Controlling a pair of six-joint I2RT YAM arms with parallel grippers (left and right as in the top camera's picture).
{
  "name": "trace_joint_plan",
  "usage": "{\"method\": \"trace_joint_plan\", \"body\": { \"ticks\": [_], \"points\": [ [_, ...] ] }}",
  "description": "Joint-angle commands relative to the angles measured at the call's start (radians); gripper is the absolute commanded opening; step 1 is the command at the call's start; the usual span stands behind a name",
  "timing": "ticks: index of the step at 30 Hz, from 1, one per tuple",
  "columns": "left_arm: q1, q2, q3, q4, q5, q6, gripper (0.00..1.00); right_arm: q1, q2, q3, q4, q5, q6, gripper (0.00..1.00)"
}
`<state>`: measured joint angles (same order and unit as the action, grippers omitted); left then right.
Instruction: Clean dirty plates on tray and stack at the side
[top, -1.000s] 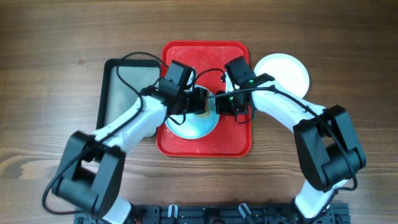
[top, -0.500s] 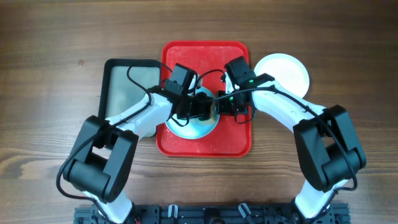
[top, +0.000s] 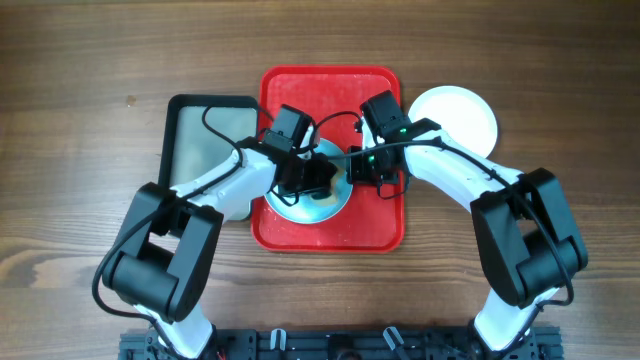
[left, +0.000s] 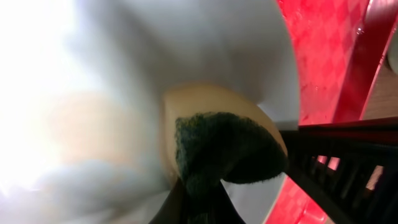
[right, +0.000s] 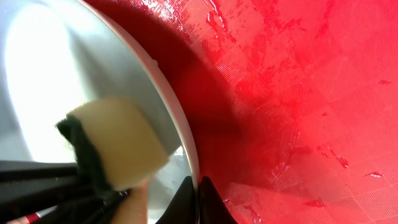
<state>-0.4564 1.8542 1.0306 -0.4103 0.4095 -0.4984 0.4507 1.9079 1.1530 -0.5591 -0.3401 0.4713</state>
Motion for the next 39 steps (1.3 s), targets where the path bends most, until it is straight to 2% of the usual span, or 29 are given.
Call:
{"method": "trace_joint_plan", "body": {
  "ticks": [1, 5, 11, 20, 27, 35, 37, 38, 39],
  "points": [
    [0.056, -0.017, 0.002, -0.011, -0.048, 0.028, 0.04, 0.002, 0.018, -0.003, 0.005, -0.019, 0.002, 0.04],
    [0.104, -0.032, 0.002, -0.025, -0.063, 0.051, 0.04, 0.002, 0.018, -0.003, 0.004, -0.019, 0.002, 0.04],
    [0.151, -0.032, 0.002, -0.107, -0.200, 0.103, 0.04, 0.002, 0.018, -0.003, 0.005, -0.019, 0.003, 0.04],
    [0.174, -0.058, 0.004, -0.098, -0.224, 0.103, 0.04, 0.002, 0.018, -0.003, 0.005, -0.019, 0.003, 0.04],
    [0.174, -0.135, 0.006, -0.109, -0.355, 0.103, 0.04, 0.002, 0.018, -0.003, 0.005, -0.019, 0.003, 0.04],
    [0.173, -0.391, 0.006, -0.106, -0.223, 0.089, 0.04, 0.002, 0.018, -0.003, 0.005, -0.020, 0.003, 0.05],
    [0.174, -0.465, 0.006, -0.107, -0.224, 0.074, 0.04, 0.002, 0.018, -0.003, 0.005, -0.019, 0.003, 0.13],
    [0.174, -0.518, 0.006, -0.106, -0.225, 0.074, 0.04, 0.002, 0.018, -0.003, 0.005, -0.019, 0.003, 0.22],
    [0.174, -0.550, 0.006, -0.106, -0.230, 0.074, 0.04, 0.002, 0.018, -0.003, 0.005, -0.019, 0.003, 0.26]
  ]
}}
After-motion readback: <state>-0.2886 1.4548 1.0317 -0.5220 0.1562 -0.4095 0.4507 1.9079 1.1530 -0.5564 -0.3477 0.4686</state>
